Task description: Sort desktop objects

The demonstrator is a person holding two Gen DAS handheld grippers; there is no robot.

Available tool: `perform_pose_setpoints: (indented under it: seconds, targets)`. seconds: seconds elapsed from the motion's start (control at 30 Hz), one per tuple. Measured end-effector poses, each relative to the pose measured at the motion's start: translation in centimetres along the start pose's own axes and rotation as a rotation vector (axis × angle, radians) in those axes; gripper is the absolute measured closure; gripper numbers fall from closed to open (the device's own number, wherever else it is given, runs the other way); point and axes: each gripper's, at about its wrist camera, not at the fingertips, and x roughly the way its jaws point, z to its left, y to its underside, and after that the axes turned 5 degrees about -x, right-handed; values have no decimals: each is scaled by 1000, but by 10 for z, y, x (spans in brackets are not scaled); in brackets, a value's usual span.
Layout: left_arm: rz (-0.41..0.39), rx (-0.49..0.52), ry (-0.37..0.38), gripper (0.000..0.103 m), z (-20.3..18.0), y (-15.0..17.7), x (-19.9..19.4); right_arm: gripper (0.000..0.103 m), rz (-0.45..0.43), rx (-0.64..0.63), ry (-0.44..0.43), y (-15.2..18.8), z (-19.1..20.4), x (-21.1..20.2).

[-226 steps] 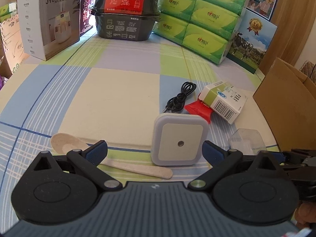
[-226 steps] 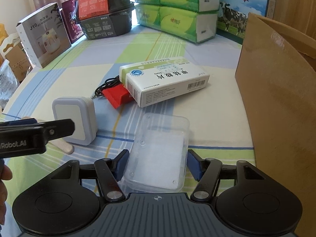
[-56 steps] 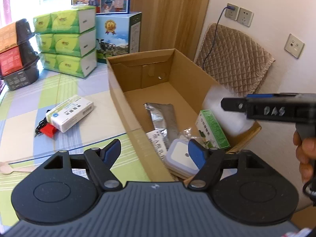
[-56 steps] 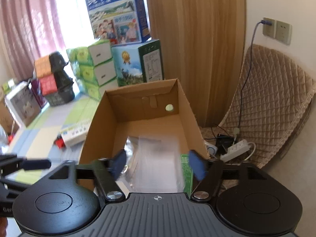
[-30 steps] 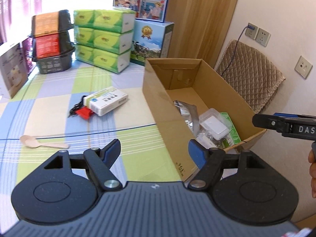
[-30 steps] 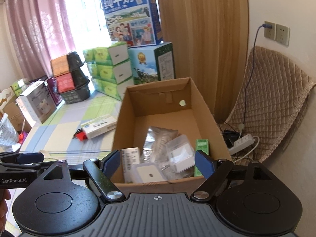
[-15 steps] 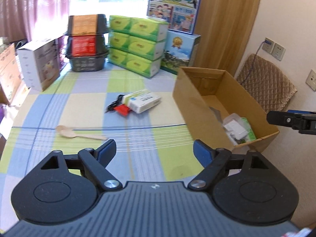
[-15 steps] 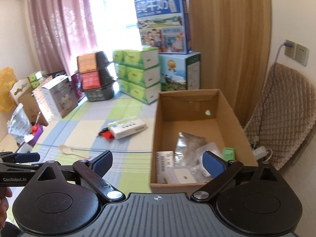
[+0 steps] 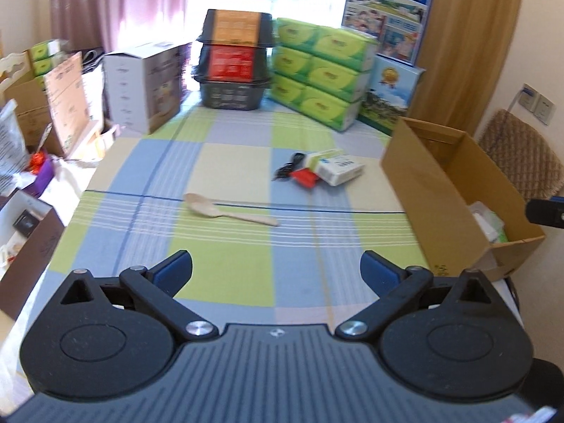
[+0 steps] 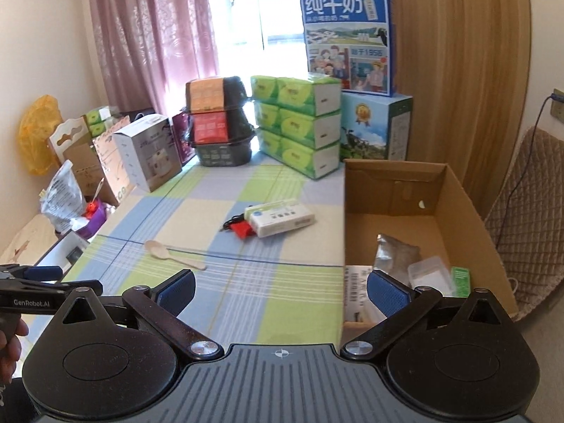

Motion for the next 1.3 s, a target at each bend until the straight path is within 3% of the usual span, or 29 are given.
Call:
perform_pose_setpoints:
  seconds: [0.67, 0.9, 1.3]
  targets:
    - [18, -97, -86, 2, 77, -2, 20, 2, 69, -93, -83, 12, 60, 61]
    - [40, -91, -94, 2, 90, -7, 56, 2, 112, -83, -108, 21, 67, 105]
    - [100, -114, -90, 2, 102, -2, 132, 2, 109, 16, -93, 30, 54, 181]
